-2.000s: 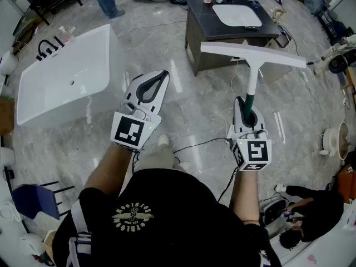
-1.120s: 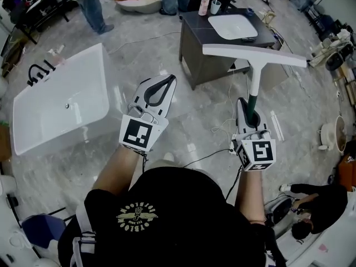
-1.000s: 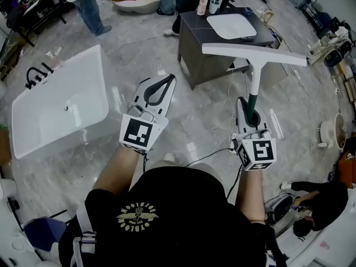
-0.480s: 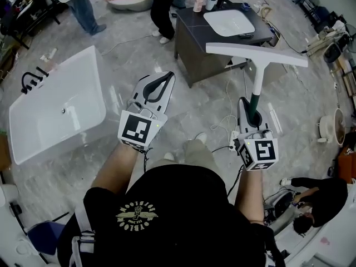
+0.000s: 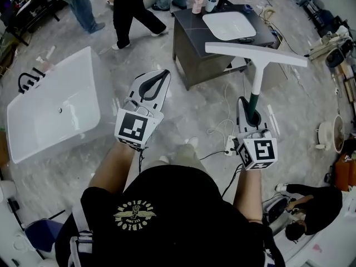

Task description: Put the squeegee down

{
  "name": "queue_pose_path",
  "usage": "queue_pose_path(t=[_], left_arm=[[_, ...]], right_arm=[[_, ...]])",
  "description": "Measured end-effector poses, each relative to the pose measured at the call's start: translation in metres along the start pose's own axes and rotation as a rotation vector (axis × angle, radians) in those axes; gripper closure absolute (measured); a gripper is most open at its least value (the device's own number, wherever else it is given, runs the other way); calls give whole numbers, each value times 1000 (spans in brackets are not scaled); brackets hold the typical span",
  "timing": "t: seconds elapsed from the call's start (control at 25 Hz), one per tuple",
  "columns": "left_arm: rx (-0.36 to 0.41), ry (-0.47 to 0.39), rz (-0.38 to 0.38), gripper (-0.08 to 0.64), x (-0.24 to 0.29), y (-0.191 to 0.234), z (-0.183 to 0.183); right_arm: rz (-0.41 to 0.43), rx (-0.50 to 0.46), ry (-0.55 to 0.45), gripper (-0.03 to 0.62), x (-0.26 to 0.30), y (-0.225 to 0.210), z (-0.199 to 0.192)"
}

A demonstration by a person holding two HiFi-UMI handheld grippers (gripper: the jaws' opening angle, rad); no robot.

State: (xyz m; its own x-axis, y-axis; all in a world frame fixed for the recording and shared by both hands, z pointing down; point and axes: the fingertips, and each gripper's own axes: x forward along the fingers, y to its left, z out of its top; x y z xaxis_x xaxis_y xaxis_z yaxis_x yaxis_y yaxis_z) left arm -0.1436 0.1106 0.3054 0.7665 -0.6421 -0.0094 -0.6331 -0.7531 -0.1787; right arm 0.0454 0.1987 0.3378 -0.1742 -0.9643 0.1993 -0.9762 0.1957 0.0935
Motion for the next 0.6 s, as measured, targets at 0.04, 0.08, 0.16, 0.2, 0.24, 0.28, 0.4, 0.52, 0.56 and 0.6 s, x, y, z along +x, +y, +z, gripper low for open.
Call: queue_pose_path(t=[0.04,0.08,0.16,0.2,0.24,0.28,0.4,0.52,0.56,0.6], left_arm=[[0,9,2,537,5,2,-1],[0,13,3,537,10,4,-1],[0,13,4,537,19,6,-1],[-2,7,4,537,24,7,-1],[-6,-5,3,537,28,7,0],[-10,-17,3,537,33,8,1],[-7,-1,7,537,46,10,-2],[-8,-18,17,537,59,12,3],[-7,-27,18,537,63,11,5],[-4,-25,18,537,66,10,5]], right_arm=[[1,5,-1,565,4,-5,0],[2,9,-2,565,9,-10,0],[5,10,0,565,16,-18,0],[8,7,1,565,20,-21,0],[10,4,1,565,24,-24,1],[12,1,1,565,27,-27,1],[15,0,-5,565,37,-39,4],[18,1,-14,565,45,-50,7],[20,-2,-15,565,48,-53,8],[21,-6,-17,565,50,-57,9]])
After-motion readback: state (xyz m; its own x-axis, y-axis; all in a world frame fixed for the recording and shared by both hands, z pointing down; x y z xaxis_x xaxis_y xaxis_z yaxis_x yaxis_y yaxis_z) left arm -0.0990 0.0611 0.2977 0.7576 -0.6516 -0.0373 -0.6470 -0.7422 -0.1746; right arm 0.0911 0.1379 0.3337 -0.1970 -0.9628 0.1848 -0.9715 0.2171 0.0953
